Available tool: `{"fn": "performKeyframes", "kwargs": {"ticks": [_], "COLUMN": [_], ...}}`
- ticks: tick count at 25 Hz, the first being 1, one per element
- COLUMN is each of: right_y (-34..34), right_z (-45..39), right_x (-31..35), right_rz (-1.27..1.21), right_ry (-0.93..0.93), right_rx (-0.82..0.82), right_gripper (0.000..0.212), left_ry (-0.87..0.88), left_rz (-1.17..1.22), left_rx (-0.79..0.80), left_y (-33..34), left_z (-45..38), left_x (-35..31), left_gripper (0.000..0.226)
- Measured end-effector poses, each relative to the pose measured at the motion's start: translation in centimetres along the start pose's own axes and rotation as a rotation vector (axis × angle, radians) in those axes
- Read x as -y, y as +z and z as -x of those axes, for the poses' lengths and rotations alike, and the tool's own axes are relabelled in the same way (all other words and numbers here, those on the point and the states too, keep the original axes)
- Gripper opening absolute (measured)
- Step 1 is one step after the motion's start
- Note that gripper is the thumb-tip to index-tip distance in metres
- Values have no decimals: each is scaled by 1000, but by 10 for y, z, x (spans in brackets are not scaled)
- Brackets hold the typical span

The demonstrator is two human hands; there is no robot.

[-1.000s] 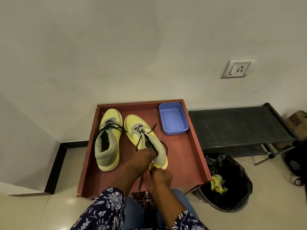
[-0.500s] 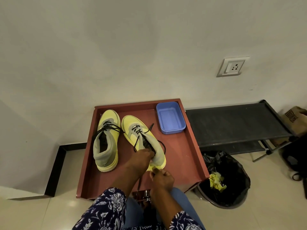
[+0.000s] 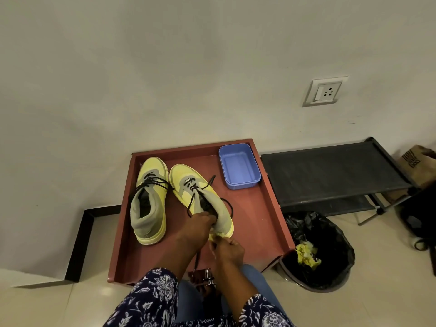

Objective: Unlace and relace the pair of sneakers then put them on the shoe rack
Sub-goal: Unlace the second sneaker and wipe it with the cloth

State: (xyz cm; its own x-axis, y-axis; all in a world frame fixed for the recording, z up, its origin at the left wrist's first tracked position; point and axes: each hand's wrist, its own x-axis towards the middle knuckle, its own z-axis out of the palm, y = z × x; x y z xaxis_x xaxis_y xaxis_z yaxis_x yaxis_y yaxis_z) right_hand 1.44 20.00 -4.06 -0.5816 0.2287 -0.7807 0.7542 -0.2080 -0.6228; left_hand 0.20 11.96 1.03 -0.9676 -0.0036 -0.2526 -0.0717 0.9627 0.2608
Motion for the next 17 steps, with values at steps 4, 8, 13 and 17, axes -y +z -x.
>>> {"fn": "performKeyframes", "kwargs": {"ticks": [4,8,13,17], "right_y": [-20,-20,-13,-12], "right_z": [-23,-42,-41,-32], "right_x": [9,45,45,23], "right_rz": [-42,145,486,474], "right_ry": [13,-180,-416,-409], "right_rx": [-26,33,72,-26], "right_gripper": [19,16,28,31], "left_ry": [11,-6,-25,-26], "left_rz": [35,57,82,106], "left_rx": [-21,-27,-43,-56], "left_y": [0,1,4,8], "left_z": [3,2,3,4], "left_x": [0,1,1,2], "left_gripper": [27,30,28,38]}}
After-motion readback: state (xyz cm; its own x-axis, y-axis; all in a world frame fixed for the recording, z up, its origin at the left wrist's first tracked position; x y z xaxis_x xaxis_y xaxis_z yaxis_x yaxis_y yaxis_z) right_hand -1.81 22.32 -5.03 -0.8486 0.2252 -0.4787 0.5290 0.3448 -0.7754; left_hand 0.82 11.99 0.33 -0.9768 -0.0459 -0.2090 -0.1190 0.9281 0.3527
